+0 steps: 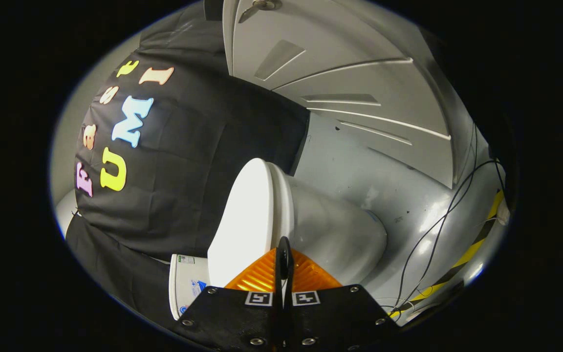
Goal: Open the toilet lid.
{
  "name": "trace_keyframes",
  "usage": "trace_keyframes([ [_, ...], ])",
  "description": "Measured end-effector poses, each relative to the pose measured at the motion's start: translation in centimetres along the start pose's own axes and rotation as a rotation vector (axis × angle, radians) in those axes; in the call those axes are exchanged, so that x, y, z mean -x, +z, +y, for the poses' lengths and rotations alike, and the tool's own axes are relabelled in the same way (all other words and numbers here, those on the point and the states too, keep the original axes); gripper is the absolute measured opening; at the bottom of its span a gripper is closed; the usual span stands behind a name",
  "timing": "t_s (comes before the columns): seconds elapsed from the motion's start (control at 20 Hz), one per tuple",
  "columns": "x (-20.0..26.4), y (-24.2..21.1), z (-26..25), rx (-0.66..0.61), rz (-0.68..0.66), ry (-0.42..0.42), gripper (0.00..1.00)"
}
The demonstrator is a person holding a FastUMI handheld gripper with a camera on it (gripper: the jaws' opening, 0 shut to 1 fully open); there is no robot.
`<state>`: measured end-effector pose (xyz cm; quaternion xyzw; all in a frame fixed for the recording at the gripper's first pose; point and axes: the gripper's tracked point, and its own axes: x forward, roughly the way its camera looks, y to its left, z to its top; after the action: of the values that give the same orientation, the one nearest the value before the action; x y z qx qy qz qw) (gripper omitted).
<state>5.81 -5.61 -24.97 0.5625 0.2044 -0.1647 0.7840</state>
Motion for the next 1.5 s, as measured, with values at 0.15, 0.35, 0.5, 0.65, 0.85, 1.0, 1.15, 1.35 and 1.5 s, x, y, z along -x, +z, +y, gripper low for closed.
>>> trace_keyframes([
  [0.15, 0.5, 0.2, 0.7, -0.033, -0.005, -0.043, 0.00],
  [0.35, 1.4, 1.0, 2.9, -0.015, -0.014, -0.038, 0.00],
  [0.5, 2.2, 1.4, 4.0, -0.004, -0.021, -0.040, 0.00],
  [0.65, 3.1, 1.8, 5.9, -0.004, -0.033, -0.022, 0.00],
  [0.85, 4.3, 2.1, 8.6, 0.016, -0.044, 0.002, 0.00],
  [1.0, 5.4, 2.2, 11.6, 0.040, -0.054, 0.033, 0.00],
  [1.15, 6.7, 1.9, 14.8, 0.063, -0.062, 0.058, 0.00],
  [1.35, 8.2, 1.0, 18.4, 0.162, -0.076, 0.050, 0.00],
  [1.5, 9.3, 0.3, 21.7, 0.222, -0.098, 0.070, 0.00],
])
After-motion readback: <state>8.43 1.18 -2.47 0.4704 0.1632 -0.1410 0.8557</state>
